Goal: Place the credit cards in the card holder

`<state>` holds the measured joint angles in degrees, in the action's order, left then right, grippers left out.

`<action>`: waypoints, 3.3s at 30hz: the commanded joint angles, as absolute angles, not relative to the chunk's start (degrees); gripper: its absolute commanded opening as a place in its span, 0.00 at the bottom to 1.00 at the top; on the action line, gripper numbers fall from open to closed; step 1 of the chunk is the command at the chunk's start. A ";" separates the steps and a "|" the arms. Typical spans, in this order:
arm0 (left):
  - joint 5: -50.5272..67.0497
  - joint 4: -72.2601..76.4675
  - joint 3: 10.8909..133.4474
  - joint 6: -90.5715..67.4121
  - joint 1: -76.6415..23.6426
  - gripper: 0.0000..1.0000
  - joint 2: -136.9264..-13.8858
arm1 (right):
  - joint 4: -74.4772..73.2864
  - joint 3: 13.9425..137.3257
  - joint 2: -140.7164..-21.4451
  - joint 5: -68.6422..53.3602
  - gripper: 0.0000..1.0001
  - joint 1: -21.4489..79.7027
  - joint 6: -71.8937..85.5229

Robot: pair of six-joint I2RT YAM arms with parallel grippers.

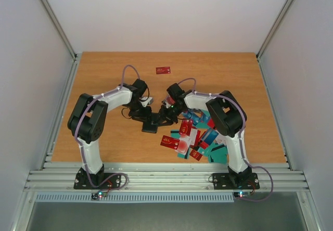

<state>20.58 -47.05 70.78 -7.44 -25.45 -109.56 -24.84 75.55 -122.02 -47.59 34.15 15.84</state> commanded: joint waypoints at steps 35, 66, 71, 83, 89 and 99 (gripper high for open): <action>27.63 -45.96 66.63 -7.64 -22.15 0.60 -106.54 | -37.31 81.85 -136.24 -32.50 0.18 34.21 18.81; 19.52 -39.60 64.79 -6.78 -22.15 0.73 -103.59 | -37.38 82.08 -136.61 -34.01 0.17 34.54 18.11; 20.73 -38.05 64.84 -6.05 -22.15 0.73 -106.22 | -37.27 81.96 -136.57 -34.12 0.17 34.51 18.19; 18.15 -39.28 64.86 -4.15 -23.51 0.56 -110.35 | -37.29 82.41 -136.21 -34.56 0.16 34.43 18.46; 14.60 -42.05 66.35 -3.53 -25.39 0.46 -110.96 | -39.26 85.17 -135.41 -34.48 0.16 34.45 18.11; 12.89 -42.70 68.55 -3.96 -28.65 0.55 -114.08 | -40.46 87.02 -134.48 -35.18 0.16 34.45 18.56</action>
<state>13.58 -44.29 70.28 -4.21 -25.15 -108.33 -36.97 88.95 -129.23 -47.90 34.26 16.47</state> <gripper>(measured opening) 0.549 0.167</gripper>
